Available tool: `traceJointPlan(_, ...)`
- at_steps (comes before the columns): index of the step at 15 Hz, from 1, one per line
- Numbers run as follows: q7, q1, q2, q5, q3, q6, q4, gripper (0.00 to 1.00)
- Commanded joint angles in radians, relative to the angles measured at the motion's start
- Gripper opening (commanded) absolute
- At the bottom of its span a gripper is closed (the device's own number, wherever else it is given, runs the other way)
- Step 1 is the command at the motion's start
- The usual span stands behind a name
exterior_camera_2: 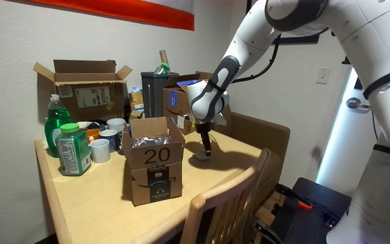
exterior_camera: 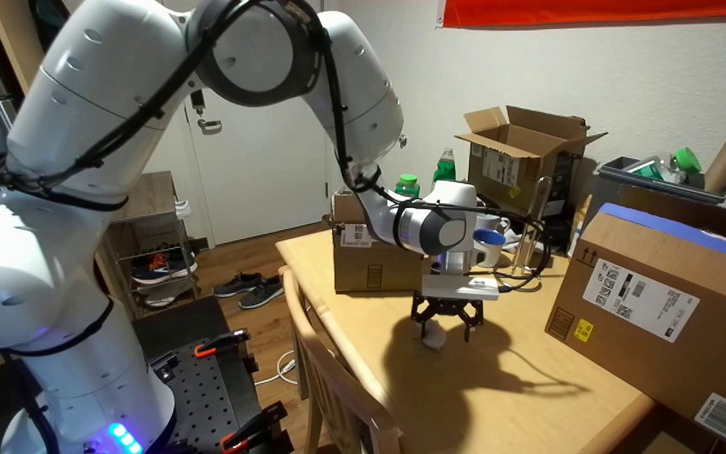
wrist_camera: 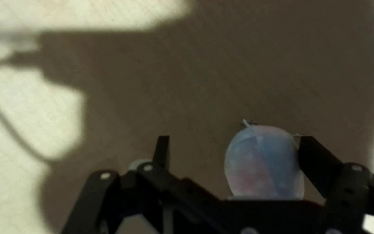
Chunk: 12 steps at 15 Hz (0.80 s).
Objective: Put the white thing on the table in the box on the left
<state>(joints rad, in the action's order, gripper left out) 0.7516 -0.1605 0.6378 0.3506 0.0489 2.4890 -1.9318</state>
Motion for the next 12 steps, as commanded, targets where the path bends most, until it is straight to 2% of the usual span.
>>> traceJointPlan(1, 0.016, 0.006, 0.001, 0.043, 0.004, 0.056, -0.002, 1.00)
traceJointPlan(10, 0.026, 0.030, 0.013, 0.096, -0.002, 0.091, -0.012, 1.00)
traceJointPlan(12, 0.039, 0.020, 0.019, 0.082, -0.011, 0.084, -0.009, 0.84)
